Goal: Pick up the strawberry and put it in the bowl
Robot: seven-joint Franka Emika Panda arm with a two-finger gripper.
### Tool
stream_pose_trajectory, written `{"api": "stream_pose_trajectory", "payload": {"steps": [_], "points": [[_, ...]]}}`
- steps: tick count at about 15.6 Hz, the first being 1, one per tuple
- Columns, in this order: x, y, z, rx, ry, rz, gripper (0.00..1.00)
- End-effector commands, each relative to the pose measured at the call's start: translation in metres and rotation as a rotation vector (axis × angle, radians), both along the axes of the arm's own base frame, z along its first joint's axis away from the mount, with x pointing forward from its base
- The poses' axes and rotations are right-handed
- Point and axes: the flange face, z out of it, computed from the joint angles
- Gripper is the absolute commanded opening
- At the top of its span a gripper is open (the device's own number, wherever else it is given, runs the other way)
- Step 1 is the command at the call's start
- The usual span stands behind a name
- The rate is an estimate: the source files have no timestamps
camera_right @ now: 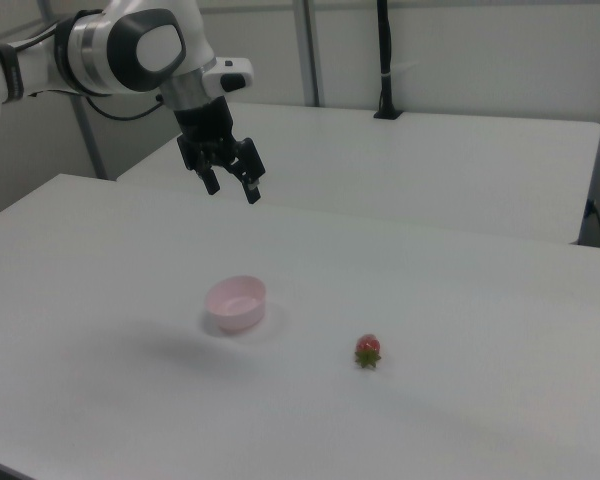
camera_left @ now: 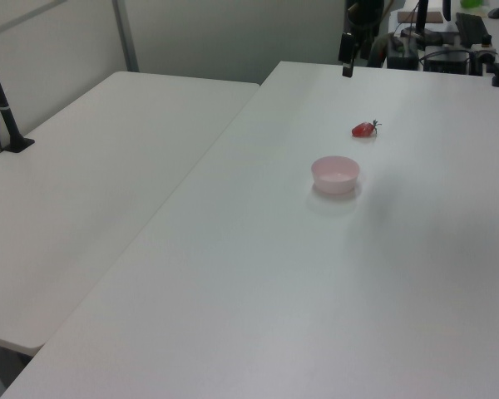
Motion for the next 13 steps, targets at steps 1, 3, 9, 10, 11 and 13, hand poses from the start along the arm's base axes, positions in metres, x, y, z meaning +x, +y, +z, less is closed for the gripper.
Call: {"api": "stream_pose_trajectory", "payload": {"steps": [1, 3, 9, 10, 11, 13], "points": [[-0.0018, 0.0012, 0.0019, 0.042, -0.014, -0.020, 1.00], [-0.0009, 0.0012, 0.0015, 0.043, -0.013, -0.013, 1.00], [0.0009, 0.0020, 0.0007, 0.041, -0.020, -0.004, 1.00], [0.0009, 0.0027, 0.0008, 0.038, -0.020, -0.002, 1.00], [0.0021, 0.0025, -0.0013, 0.036, -0.017, -0.002, 1.00], [0.0040, 0.0015, -0.0058, 0.038, -0.011, -0.004, 1.00]]}}
